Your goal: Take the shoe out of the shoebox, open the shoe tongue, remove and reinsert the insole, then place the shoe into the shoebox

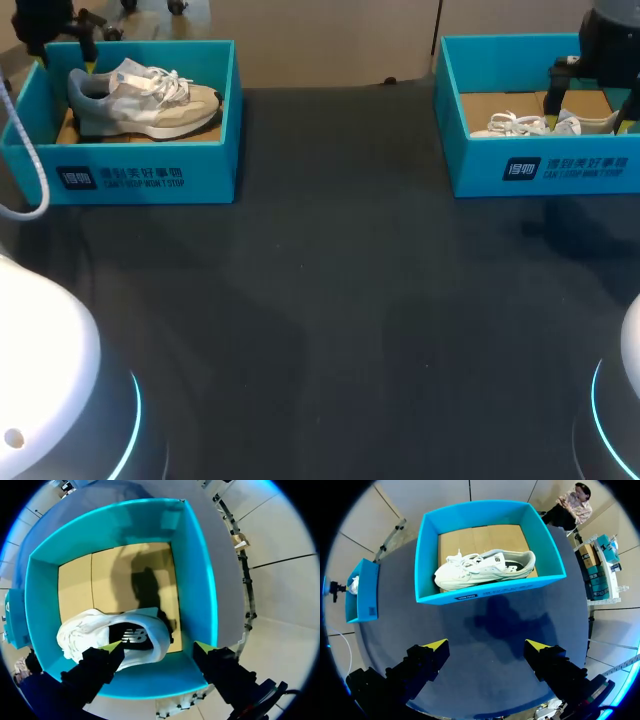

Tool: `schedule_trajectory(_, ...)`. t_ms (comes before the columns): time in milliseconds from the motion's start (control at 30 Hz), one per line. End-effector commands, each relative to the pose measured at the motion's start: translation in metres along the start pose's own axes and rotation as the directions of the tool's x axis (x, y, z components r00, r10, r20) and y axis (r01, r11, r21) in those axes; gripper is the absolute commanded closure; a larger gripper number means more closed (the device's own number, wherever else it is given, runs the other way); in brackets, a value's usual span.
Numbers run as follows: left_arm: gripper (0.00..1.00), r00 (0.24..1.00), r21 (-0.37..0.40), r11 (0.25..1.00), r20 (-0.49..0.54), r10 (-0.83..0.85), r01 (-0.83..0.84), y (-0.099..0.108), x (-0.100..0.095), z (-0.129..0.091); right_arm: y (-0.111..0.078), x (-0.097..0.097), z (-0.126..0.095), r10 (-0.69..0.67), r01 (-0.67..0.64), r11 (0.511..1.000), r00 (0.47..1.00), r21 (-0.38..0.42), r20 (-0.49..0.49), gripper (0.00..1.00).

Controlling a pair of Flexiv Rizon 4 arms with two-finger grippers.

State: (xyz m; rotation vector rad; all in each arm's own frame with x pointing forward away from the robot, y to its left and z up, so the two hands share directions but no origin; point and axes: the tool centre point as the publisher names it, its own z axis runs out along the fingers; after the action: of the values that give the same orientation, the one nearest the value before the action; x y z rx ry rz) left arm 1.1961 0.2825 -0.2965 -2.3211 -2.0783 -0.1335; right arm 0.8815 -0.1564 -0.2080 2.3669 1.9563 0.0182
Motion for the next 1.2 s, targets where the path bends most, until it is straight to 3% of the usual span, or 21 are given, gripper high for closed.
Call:
schedule_trajectory(33, 0.15, 1.0, 0.025, 1.0, 0.002, 0.005, -0.005, 0.011, 0.004, 0.01, -0.001, 0.0, 0.0, 0.0, 0.0, 1.0, 1.0, -0.002, -0.001, 0.0)
schedule_trajectory(500, 0.23, 1.0, 0.05, 0.999, -0.023, 0.007, -0.006, 0.016, 0.002, 0.037, -0.001, 0.0, 0.0, 0.0, 0.0, 1.0, 1.0, -0.002, -0.001, 0.0)
schedule_trajectory(1200, 0.2, 1.0, 0.081, 0.996, 0.001, -0.03, 0.029, 0.01, 0.004, 0.059, -0.001, 0.0, 0.0, 0.0, 0.0, 1.0, 1.0, -0.002, -0.001, 0.0)
